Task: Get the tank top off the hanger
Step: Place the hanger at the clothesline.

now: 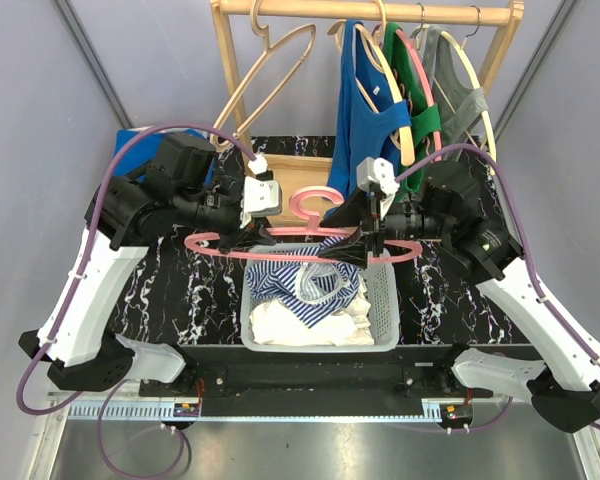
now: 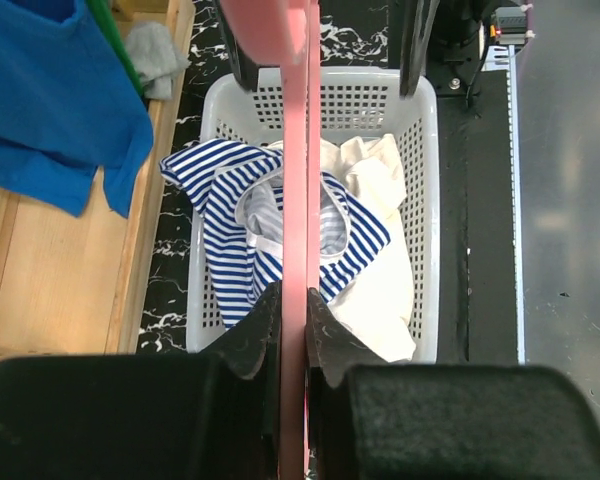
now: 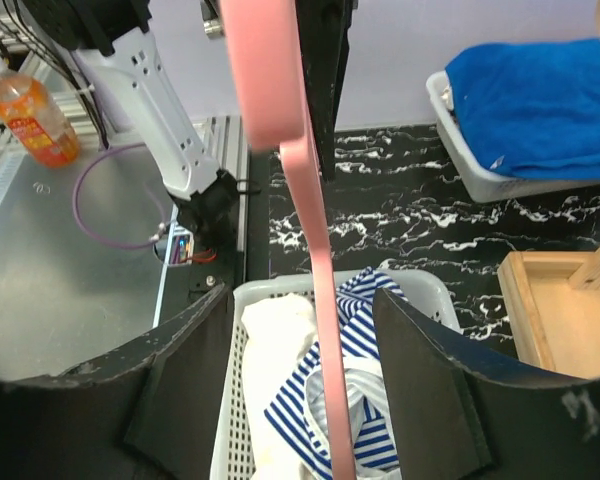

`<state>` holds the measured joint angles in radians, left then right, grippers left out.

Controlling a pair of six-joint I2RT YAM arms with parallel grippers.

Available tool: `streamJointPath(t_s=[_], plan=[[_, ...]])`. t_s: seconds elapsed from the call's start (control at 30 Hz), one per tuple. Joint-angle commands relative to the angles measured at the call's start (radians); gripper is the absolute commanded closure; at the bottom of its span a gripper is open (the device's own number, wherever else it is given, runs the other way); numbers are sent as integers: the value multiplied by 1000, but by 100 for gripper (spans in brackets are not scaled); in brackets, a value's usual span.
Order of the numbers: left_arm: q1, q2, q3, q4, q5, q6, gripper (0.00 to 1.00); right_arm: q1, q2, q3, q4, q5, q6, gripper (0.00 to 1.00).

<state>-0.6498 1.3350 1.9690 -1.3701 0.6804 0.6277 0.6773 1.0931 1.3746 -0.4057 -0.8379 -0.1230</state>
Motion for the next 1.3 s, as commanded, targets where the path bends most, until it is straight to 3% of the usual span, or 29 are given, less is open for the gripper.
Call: streamJointPath(t_s=[0.0, 0.03, 0.3, 0.4, 0.47, 0.5, 0.53, 0.63, 0.73, 1.07, 1.2, 1.27], plan=[[-17, -17, 27, -175, 51, -10, 100, 36, -9, 46, -45, 39, -69, 36], [-19, -19, 27, -175, 48, -10, 100, 39, -9, 46, -47, 45, -70, 38], [-19, -37, 24, -175, 48, -2, 100, 41, -39, 20, -39, 75, -67, 90], [-19, -40, 34, -173, 56, -6, 100, 41, -61, 1, -35, 102, -69, 98], [-19, -43, 44, -175, 56, -6, 97, 41, -78, -9, -35, 112, -72, 99], [-19, -46, 48, -175, 56, -6, 87, 41, -85, -19, -36, 126, -73, 100], [-19, -49, 50, -175, 54, -5, 68, 41, -94, -26, -38, 134, -75, 100], [-19, -65, 50, -175, 44, 4, 55, 39, -133, -49, -41, 160, -76, 100], [-19, -85, 47, -169, 22, 21, 52, 41, -174, -63, -51, 177, -70, 100], [-17, -117, 2, -165, 10, 35, 56, 41, -222, -54, -99, 194, -61, 100], [-17, -135, -13, -159, -5, 38, 66, 41, -242, -55, -117, 213, -67, 100], [-17, -135, -16, -156, -16, 41, 78, 41, -254, -55, -130, 224, -70, 100]])
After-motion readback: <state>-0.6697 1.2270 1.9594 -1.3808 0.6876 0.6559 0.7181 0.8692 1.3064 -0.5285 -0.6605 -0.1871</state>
